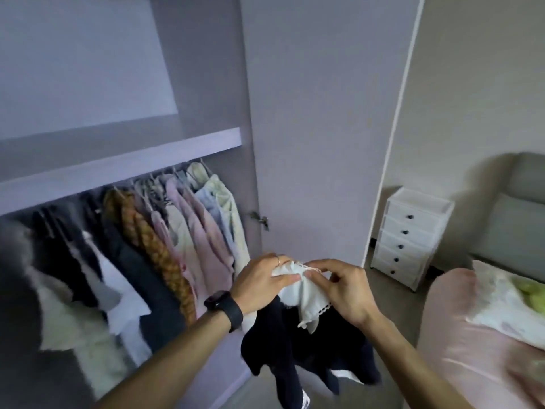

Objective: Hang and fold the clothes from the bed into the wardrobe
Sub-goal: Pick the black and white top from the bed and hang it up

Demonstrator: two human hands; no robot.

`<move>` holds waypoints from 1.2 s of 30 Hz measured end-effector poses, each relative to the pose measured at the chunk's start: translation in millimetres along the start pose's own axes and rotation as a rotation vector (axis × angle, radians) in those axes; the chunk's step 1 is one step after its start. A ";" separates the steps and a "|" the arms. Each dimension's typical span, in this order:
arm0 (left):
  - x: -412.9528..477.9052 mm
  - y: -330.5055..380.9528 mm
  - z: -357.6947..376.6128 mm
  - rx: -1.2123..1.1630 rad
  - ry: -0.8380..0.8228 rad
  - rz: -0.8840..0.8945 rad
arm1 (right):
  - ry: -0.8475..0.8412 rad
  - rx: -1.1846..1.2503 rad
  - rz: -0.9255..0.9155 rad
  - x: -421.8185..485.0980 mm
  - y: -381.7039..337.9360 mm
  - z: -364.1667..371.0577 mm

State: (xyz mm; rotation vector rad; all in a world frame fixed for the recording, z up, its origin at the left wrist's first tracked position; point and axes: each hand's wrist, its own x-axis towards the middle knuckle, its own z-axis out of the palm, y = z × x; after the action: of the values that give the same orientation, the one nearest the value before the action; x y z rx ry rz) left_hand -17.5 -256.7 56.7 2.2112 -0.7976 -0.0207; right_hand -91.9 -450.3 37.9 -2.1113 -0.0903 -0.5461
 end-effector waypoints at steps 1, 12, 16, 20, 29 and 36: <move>-7.3 -21.2 -20.2 0.013 0.061 -0.034 | -0.052 0.032 -0.026 18.6 -9.2 28.0; -77.8 -116.8 -127.9 0.202 0.487 -0.331 | -0.486 0.114 -0.293 124.5 -50.2 191.3; -116.4 -137.6 -145.5 0.466 0.644 -0.635 | -0.578 0.130 -0.383 149.1 -65.6 232.9; -161.8 -136.3 -169.2 0.831 0.606 -0.972 | -0.658 0.171 -0.470 161.6 -91.9 285.2; -253.7 -129.3 -251.7 1.453 0.213 -1.345 | -0.961 0.176 -0.422 140.4 -217.7 469.5; -284.3 -162.2 -262.5 1.722 0.188 -1.171 | -0.901 0.154 -0.190 116.1 -261.4 599.4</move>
State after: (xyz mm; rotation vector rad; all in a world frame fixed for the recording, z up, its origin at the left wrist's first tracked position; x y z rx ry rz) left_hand -91.9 156.1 67.4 3.7482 1.2504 0.4351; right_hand 150.5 167.1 3.6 -2.0504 -0.8157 0.3347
